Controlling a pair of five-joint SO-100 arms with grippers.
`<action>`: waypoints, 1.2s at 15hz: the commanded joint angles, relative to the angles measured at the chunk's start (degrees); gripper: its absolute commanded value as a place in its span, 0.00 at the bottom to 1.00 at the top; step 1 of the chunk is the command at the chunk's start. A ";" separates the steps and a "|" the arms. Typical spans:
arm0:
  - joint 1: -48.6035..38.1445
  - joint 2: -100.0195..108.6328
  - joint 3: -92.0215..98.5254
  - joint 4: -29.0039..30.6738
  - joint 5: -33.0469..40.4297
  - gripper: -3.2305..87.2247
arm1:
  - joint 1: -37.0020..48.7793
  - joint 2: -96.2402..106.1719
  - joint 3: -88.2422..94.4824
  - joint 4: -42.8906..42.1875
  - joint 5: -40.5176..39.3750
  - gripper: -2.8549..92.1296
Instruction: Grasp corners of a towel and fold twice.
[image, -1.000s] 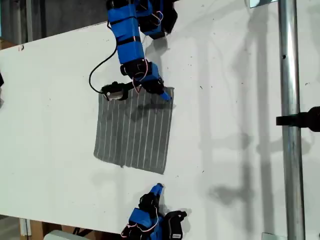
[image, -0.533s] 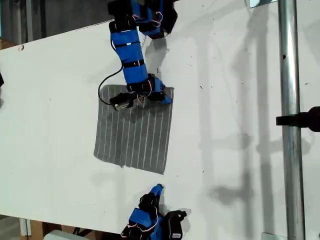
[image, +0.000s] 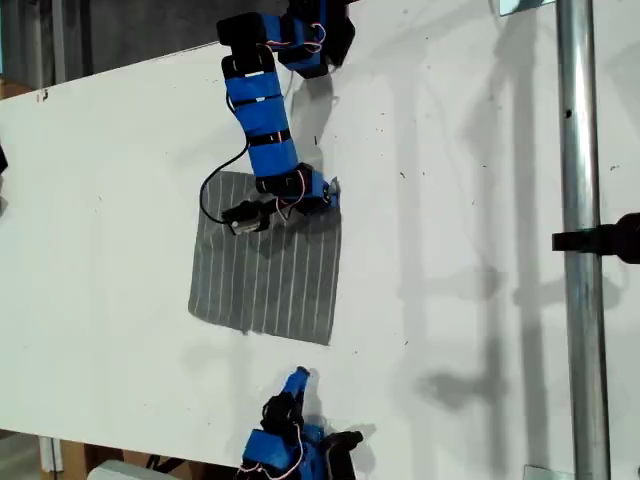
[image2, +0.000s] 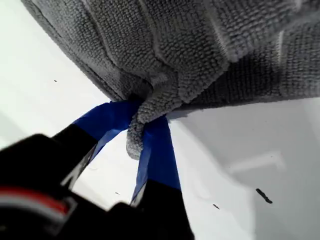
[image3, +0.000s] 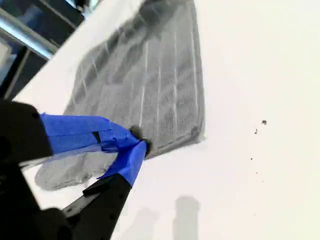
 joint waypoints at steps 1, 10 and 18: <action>-4.83 -24.61 -23.12 1.49 6.33 0.00 | 0.26 0.00 -0.70 -0.62 -0.62 0.03; -7.03 -89.65 -72.42 14.77 41.40 0.53 | -0.44 0.09 -0.62 -0.97 -0.09 0.03; -5.01 -103.97 -58.27 0.26 34.01 0.49 | -0.79 0.18 -0.62 -0.88 0.18 0.03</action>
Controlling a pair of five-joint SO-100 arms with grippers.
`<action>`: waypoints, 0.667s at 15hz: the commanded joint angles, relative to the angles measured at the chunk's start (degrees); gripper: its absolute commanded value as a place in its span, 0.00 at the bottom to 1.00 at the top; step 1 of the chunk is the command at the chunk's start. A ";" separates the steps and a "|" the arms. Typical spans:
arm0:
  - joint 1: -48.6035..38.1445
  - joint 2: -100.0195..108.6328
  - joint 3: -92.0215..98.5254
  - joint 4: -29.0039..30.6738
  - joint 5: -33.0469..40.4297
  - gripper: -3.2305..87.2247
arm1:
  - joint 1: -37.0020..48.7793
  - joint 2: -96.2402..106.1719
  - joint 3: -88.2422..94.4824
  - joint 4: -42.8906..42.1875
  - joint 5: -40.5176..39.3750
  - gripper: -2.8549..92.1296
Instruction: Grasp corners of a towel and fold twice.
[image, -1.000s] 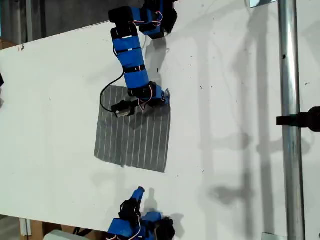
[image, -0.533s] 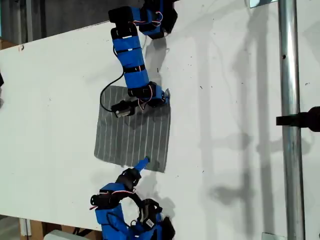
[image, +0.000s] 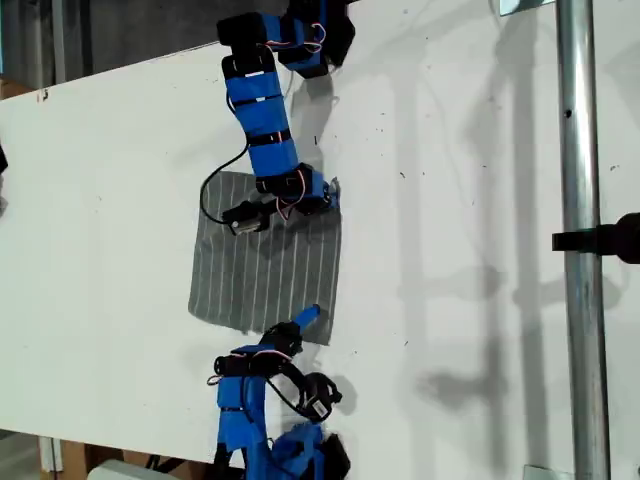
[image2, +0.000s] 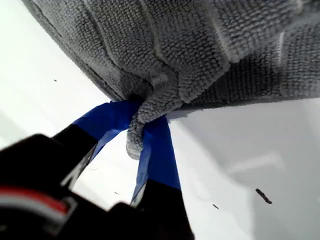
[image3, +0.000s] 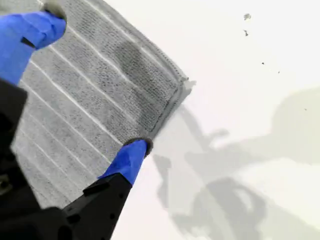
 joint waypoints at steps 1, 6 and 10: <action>1.05 -5.71 -2.37 -1.23 -0.97 0.46 | -0.70 0.18 -0.62 -0.53 0.35 0.03; -1.14 -38.06 -27.07 18.54 -5.89 0.08 | -1.14 0.26 -0.62 0.09 0.88 0.03; 2.72 -30.67 -31.29 19.95 -5.01 0.00 | -1.58 1.41 -0.70 0.44 0.88 0.03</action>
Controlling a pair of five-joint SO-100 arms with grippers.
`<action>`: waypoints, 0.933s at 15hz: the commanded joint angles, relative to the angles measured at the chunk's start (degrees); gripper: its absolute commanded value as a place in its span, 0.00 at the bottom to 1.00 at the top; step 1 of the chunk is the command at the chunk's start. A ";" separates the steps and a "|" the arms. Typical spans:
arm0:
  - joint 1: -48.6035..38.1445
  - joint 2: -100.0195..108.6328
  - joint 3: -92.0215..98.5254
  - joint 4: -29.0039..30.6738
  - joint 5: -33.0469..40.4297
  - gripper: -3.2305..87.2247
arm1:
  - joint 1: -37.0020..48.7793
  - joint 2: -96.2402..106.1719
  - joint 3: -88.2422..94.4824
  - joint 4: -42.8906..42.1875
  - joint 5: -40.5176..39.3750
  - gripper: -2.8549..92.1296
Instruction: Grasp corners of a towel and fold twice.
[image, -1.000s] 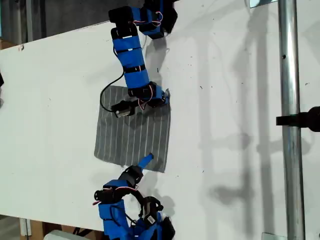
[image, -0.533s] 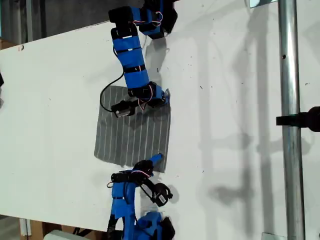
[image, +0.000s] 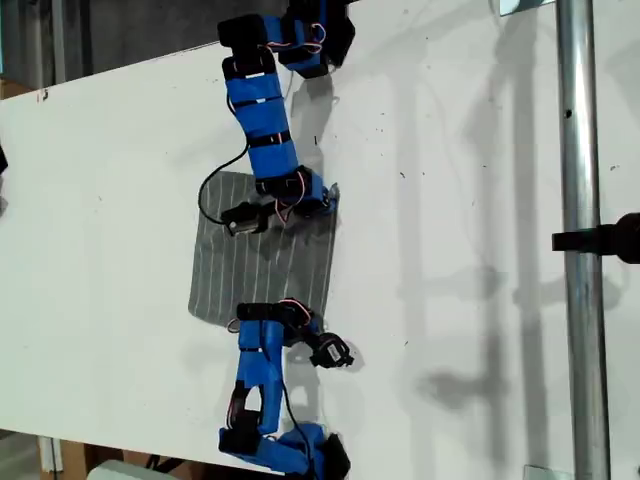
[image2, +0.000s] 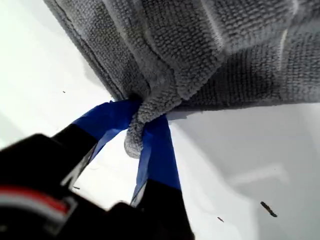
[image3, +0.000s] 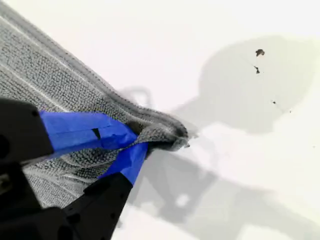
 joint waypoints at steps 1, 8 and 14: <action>0.70 8.00 -0.44 2.81 1.32 0.00 | -0.53 3.16 0.09 1.58 0.35 0.03; 7.21 30.23 6.94 1.93 4.39 0.00 | -8.79 18.28 -14.68 15.56 -0.18 0.03; -17.58 31.82 3.60 -3.08 21.18 0.00 | 16.08 20.74 -7.12 15.29 -12.74 0.03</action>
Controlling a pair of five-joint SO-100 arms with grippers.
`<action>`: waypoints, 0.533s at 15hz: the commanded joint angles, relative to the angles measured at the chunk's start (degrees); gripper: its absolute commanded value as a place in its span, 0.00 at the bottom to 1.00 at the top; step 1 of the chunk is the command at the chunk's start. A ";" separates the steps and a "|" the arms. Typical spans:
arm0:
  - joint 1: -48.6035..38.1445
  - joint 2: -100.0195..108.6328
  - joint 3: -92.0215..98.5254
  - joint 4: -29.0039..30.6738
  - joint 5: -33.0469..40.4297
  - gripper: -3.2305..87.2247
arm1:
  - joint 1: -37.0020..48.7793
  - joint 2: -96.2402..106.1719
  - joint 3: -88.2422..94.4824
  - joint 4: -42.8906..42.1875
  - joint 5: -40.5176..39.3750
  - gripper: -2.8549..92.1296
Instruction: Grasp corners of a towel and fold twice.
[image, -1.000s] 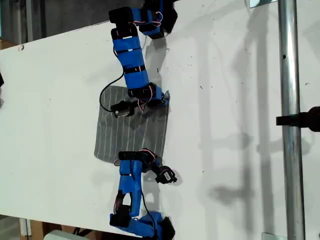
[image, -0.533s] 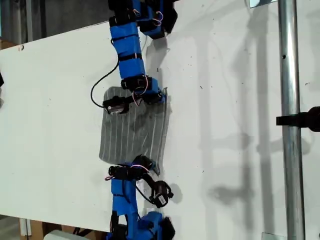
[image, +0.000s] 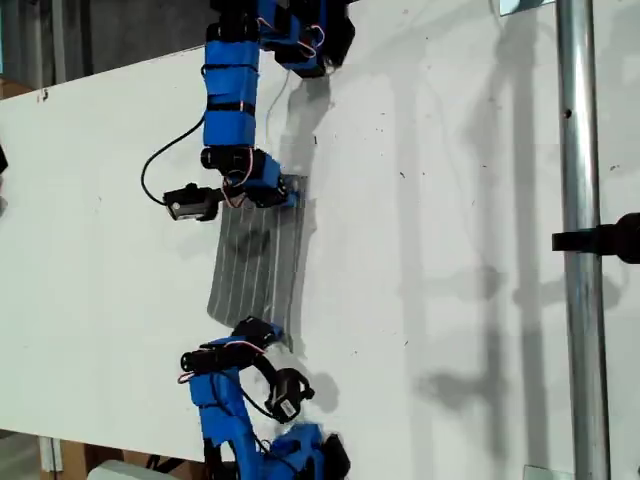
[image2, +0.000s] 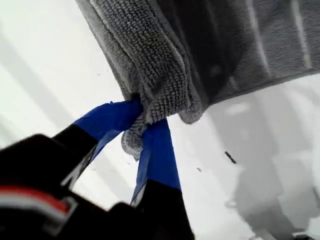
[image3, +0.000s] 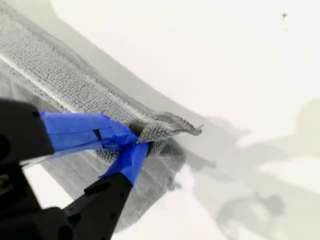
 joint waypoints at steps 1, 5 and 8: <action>-12.30 1.76 -3.25 -6.06 10.46 0.00 | 11.43 4.66 0.35 -1.76 -7.56 0.03; -20.74 -3.34 -17.67 -11.78 23.20 0.00 | 26.89 9.76 -0.70 -10.90 -22.32 0.03; -21.09 -0.35 -19.78 -18.02 27.07 0.00 | 32.96 17.40 1.41 -17.49 -28.65 0.03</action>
